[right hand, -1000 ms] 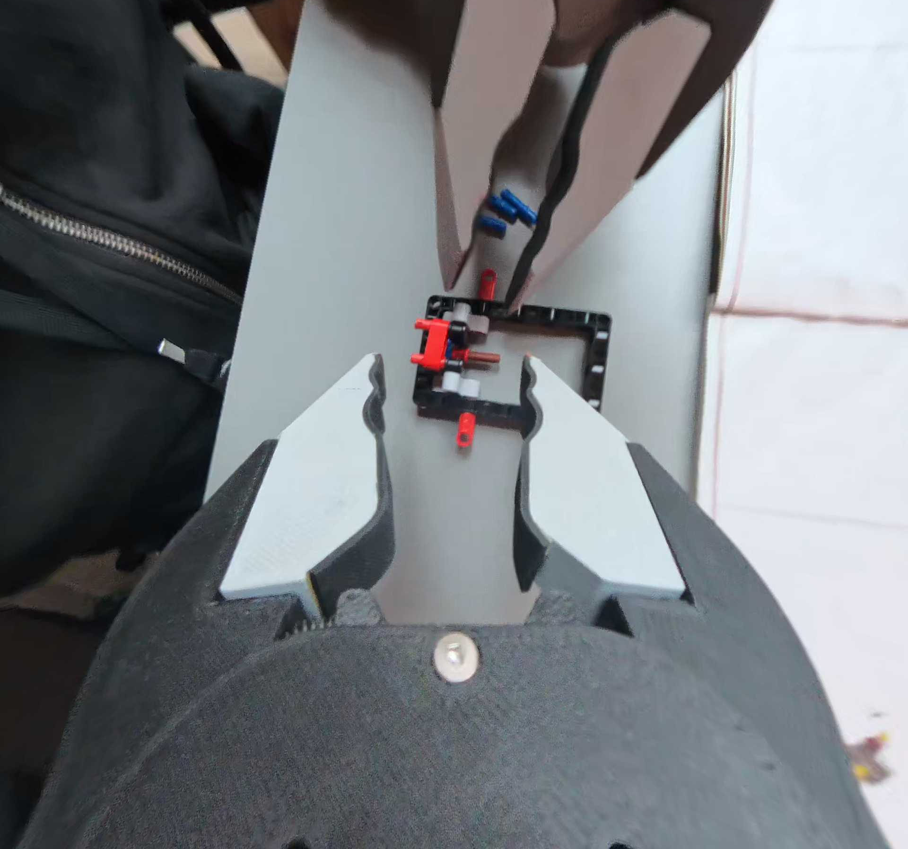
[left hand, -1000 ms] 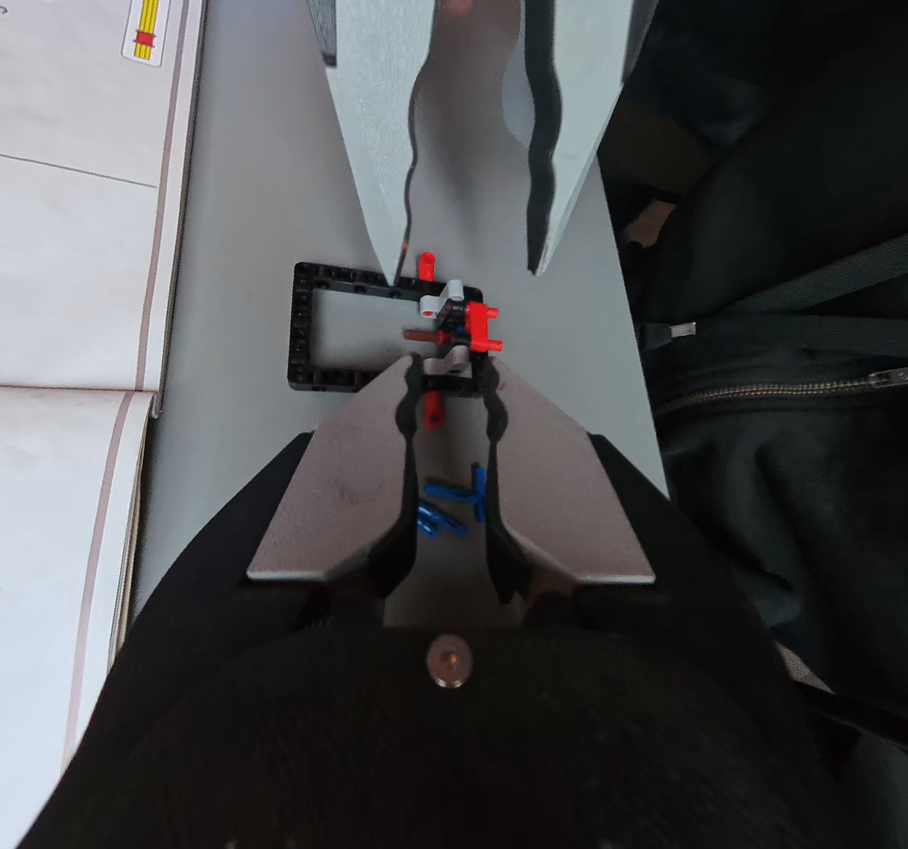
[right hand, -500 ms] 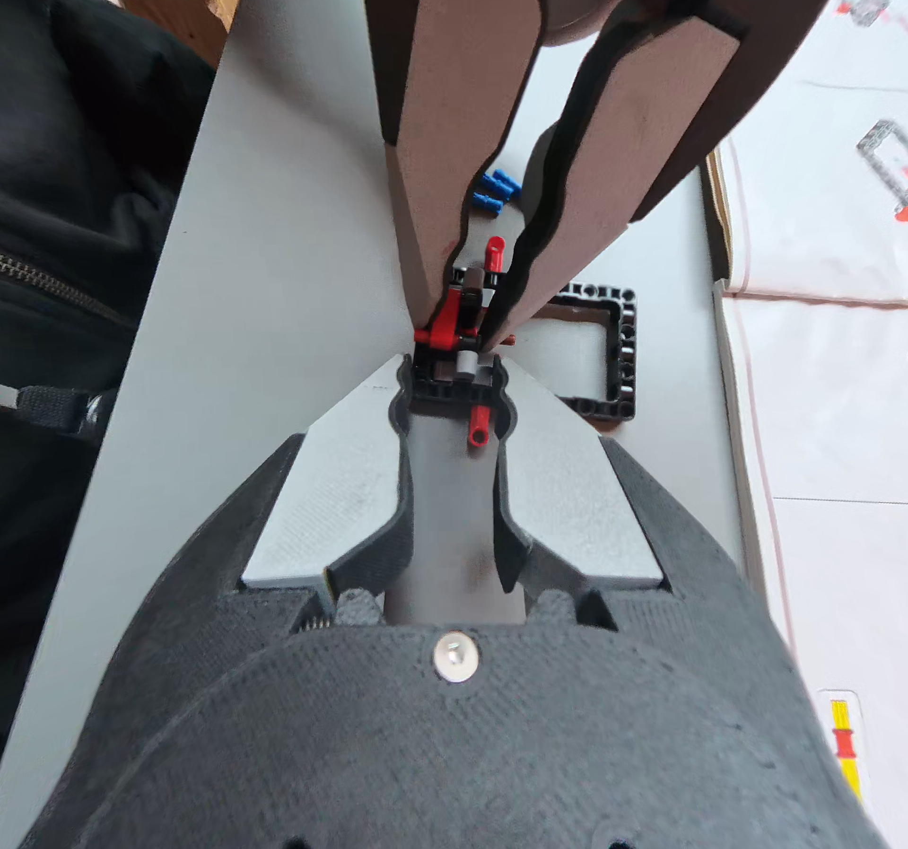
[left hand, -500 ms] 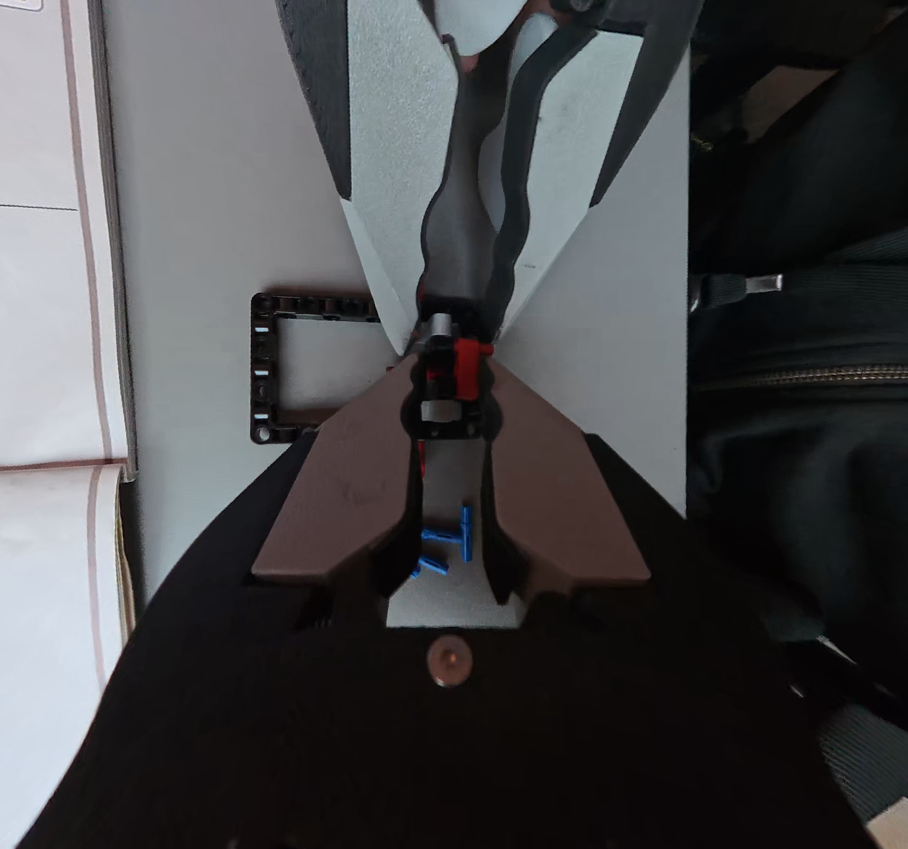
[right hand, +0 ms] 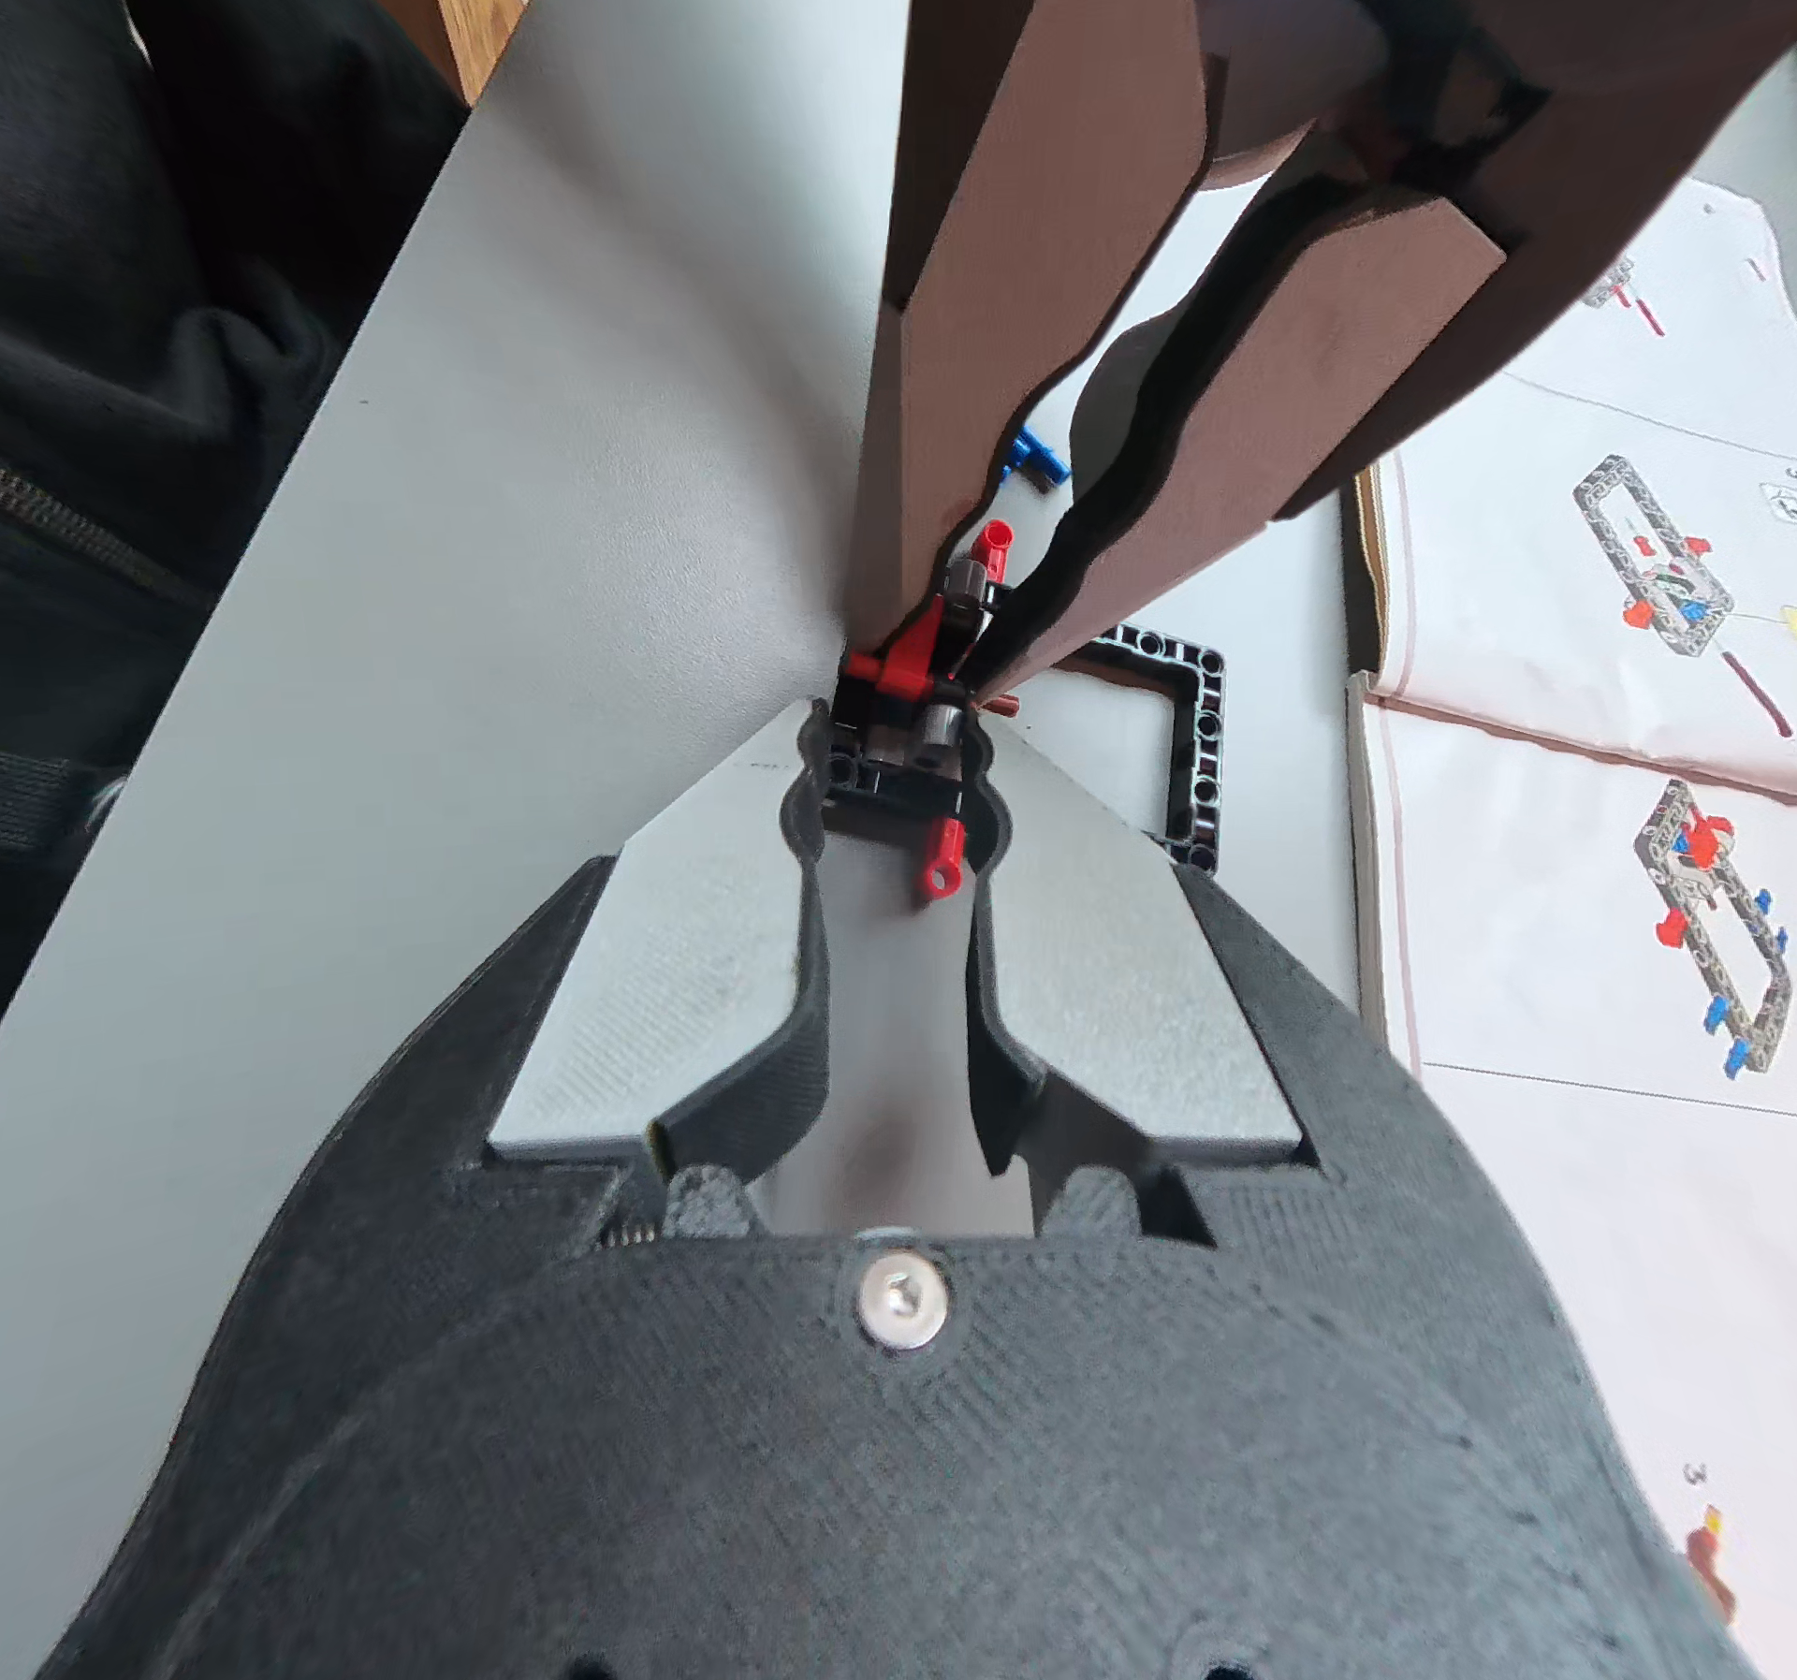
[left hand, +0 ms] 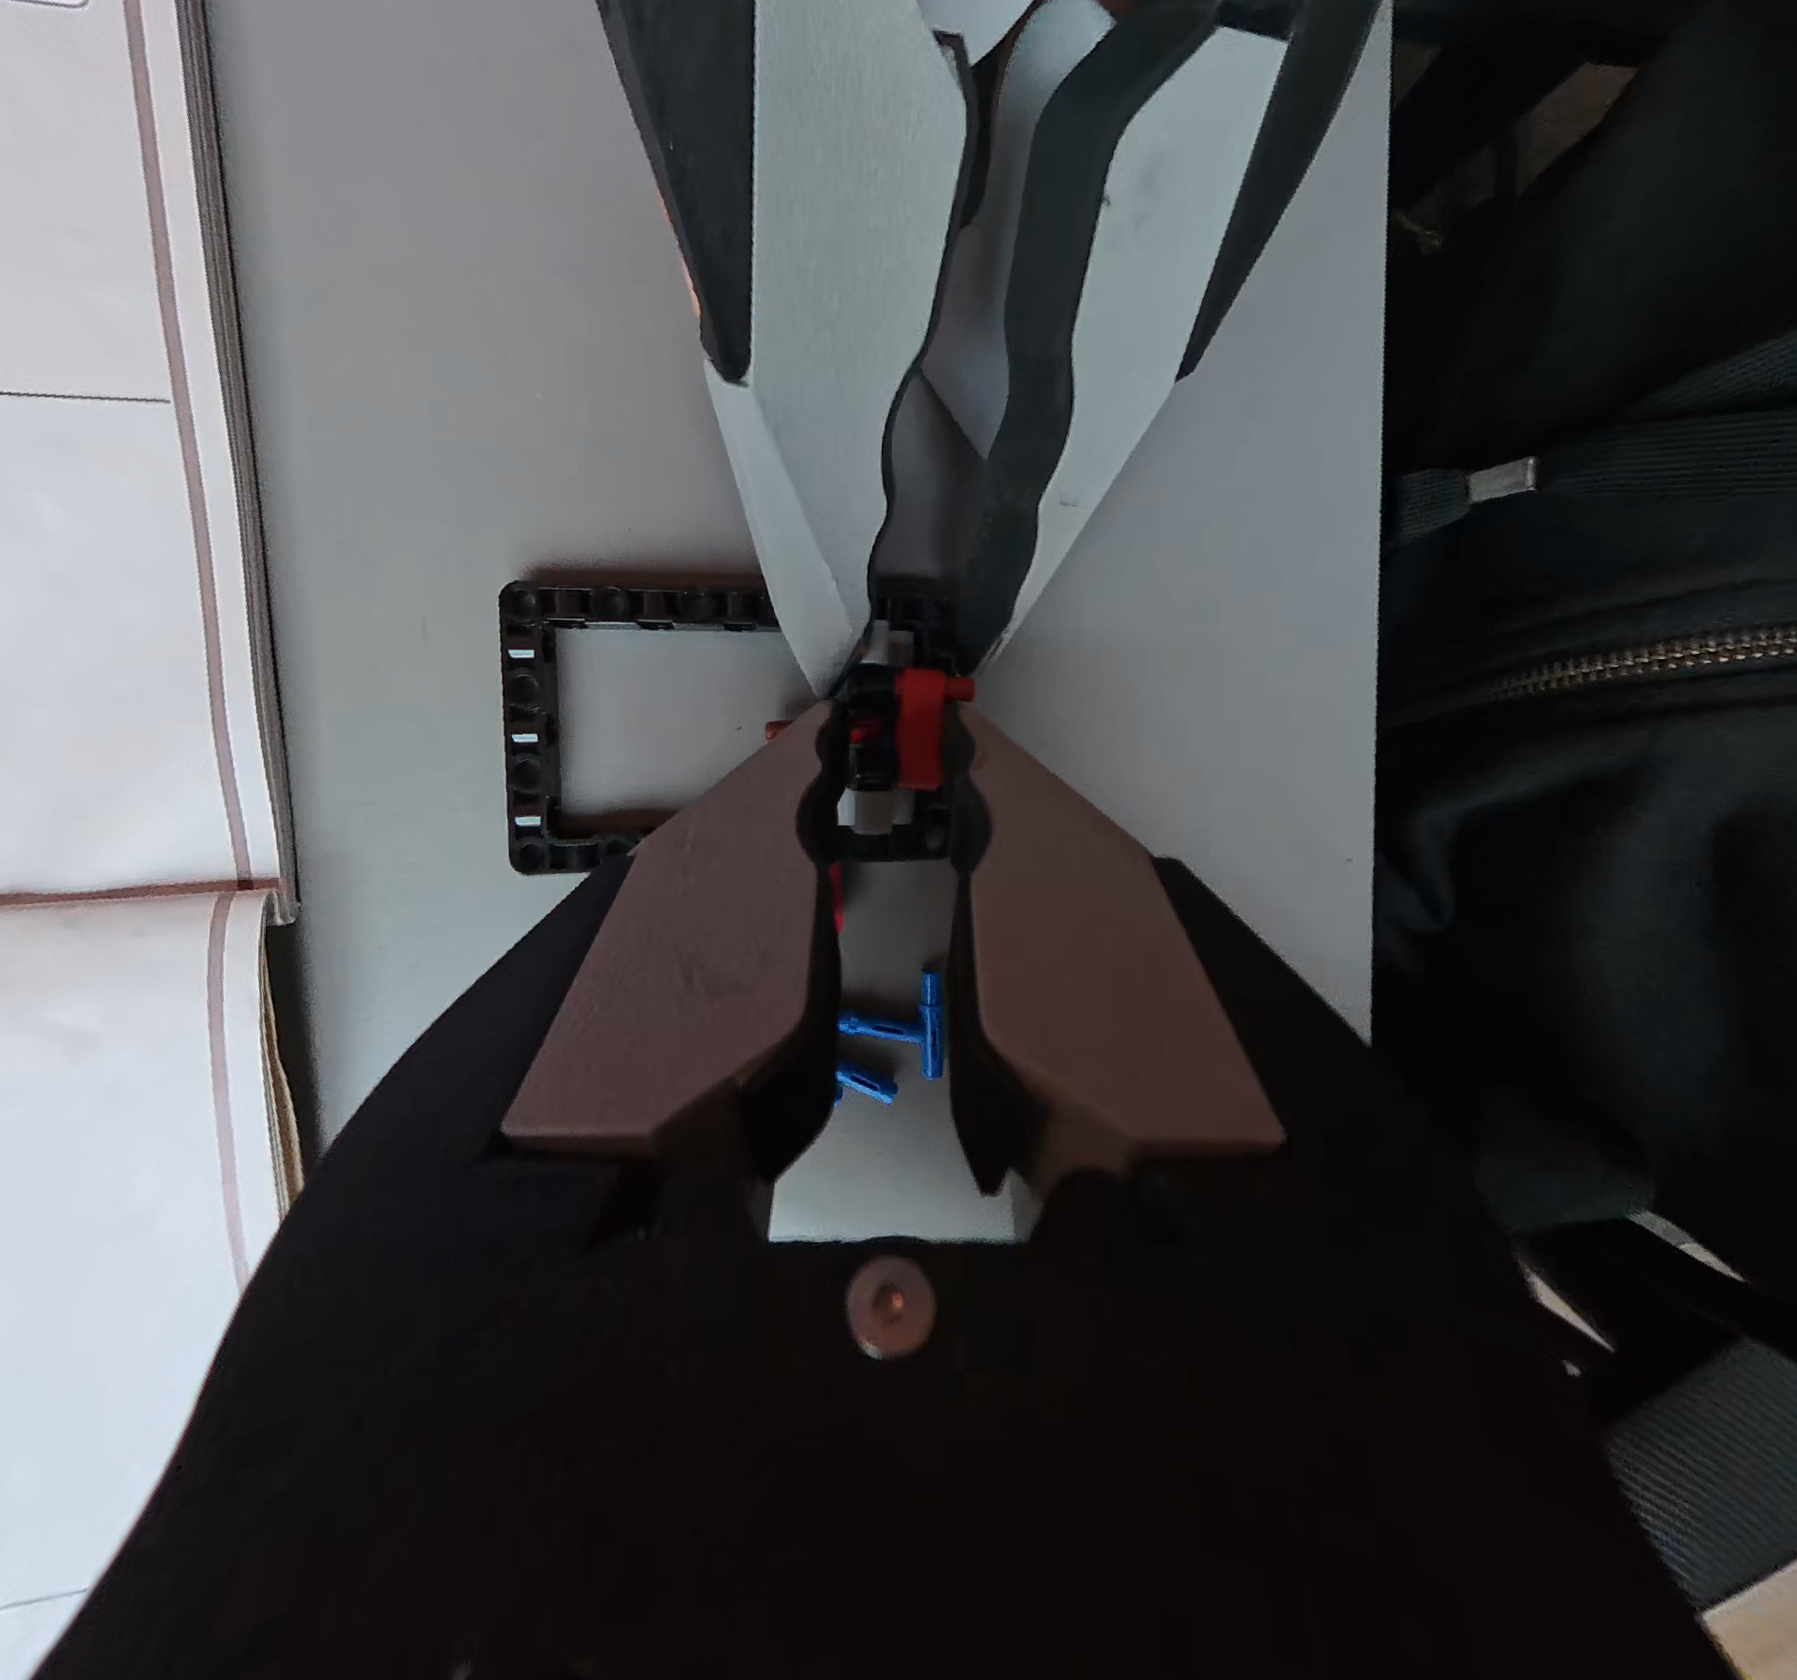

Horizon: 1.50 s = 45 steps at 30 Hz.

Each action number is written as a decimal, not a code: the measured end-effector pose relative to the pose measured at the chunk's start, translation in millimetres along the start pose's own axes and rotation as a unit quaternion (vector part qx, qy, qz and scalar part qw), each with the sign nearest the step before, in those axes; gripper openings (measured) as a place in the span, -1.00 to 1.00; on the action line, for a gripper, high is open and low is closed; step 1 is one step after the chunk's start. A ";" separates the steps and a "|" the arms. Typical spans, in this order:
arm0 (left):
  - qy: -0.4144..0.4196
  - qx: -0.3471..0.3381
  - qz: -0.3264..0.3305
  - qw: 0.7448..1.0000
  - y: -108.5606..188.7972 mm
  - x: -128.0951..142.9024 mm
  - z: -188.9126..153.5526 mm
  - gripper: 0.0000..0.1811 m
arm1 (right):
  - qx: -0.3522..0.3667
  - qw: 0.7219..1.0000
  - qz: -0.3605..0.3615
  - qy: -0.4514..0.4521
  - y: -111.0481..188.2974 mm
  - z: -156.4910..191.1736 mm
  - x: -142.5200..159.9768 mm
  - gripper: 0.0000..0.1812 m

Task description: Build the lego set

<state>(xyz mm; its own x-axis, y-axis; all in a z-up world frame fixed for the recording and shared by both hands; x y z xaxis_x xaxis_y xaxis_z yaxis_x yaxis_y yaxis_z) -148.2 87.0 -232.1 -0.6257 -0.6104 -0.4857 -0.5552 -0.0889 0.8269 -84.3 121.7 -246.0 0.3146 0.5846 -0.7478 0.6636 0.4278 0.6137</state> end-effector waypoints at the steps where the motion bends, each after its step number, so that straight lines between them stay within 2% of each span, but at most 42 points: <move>1: -0.004 0.000 0.001 1.000 -0.1 -0.2 0.0 -0.82 | 0.002 1.000 0.002 0.007 0.0 0.4 -0.3 -0.75; 8: 0.001 0.014 0.030 0.999 -0.1 -2.7 0.7 -0.85 | 0.011 0.997 0.015 0.072 -1.0 2.6 -2.8 -0.76; 12: 0.016 0.028 0.026 0.999 -0.6 -3.2 2.2 -0.84 | 0.022 0.992 0.035 0.118 -0.7 4.9 -4.7 -0.77; 22: 0.034 0.036 0.015 0.999 -0.6 -1.2 2.3 -0.85 | 0.031 0.989 0.048 0.138 -1.4 7.7 -6.6 -0.77; 29: 0.018 0.009 -0.006 1.000 2.2 3.9 0.7 -0.78 | -0.032 0.999 -0.009 0.011 -3.7 -2.8 0.1 -0.70; 30: 0.012 0.002 -0.008 1.000 2.9 4.9 -0.1 -0.63 | -0.018 1.000 -0.003 0.009 -4.5 -4.4 0.9 -0.62; 31: 0.009 0.000 -0.013 1.000 5.2 5.1 -1.6 -0.37 | 0.003 1.000 0.001 0.012 -5.1 -6.2 1.5 -0.56; 32: 0.011 -0.010 -0.026 1.000 9.7 3.4 -2.0 -0.32 | 0.016 1.000 -0.001 0.019 -4.3 -5.9 1.2 -0.54; 37: -0.003 -0.046 -0.079 0.996 38.9 14.3 -14.8 -0.27 | 0.028 0.999 -0.019 -0.019 7.2 -2.8 2.1 -0.55; 39: 0.013 -0.059 -0.093 0.994 44.4 24.2 -17.0 -0.37 | 0.036 0.998 -0.025 -0.037 13.0 -3.6 3.9 -0.55; 41: 0.029 -0.063 -0.102 0.992 42.1 32.6 -20.1 -0.39 | 0.035 0.998 -0.027 -0.055 17.9 -5.4 7.4 -0.59; 43: 0.042 -0.091 -0.106 0.989 36.5 39.4 -18.5 -0.52 | 0.017 0.996 -0.040 -0.080 21.3 -6.5 7.5 -0.59; 45: 0.054 -0.091 -0.112 0.988 29.8 43.2 -19.0 -0.59 | 0.001 0.994 -0.041 -0.106 22.4 -8.9 8.5 -0.56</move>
<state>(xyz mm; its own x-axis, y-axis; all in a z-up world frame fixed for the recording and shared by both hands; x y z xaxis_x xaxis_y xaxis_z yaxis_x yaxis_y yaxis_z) -181.3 43.1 -223.1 -0.4314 -0.6388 -0.6370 -0.5590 -0.3650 0.7445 -72.8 142.5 -236.3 0.3948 0.3892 -0.8322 0.6949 0.4660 0.5476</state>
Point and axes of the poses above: each gripper's, where its closed fingertips meet, y back along the fingers, x out of its underside, z = x × y across the jaws, the point moved 6 cm from there along y, back along the fingers, and after that the axes turned 4 degrees about x, right-handed, at the moved point
